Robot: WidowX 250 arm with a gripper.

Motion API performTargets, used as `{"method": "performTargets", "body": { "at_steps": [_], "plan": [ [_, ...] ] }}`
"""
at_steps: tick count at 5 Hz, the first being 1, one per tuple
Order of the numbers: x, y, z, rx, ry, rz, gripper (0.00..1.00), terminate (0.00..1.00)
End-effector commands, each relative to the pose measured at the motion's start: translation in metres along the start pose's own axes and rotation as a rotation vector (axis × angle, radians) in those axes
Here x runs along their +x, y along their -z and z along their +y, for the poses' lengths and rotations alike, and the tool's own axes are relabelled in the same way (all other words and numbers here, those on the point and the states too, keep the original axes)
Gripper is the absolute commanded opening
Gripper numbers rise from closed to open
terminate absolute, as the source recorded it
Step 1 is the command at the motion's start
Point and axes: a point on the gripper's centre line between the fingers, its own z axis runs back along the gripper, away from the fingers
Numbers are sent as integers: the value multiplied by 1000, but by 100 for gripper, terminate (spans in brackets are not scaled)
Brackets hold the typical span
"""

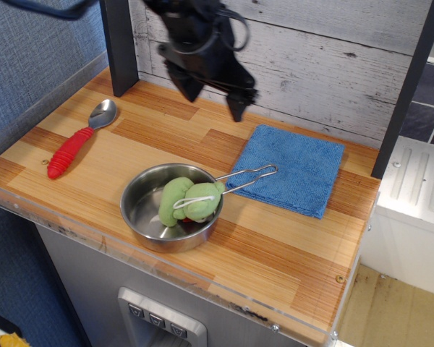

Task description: Slide the blue cloth to just beside the counter pole.

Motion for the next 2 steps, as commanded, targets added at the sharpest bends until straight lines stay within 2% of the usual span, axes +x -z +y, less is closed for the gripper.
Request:
{"method": "performTargets", "body": {
  "at_steps": [1,2],
  "plan": [
    [23,6,-48,-32,34,1,100,0],
    [22,16,-59,-38,38,24,100,0]
  ]
}}
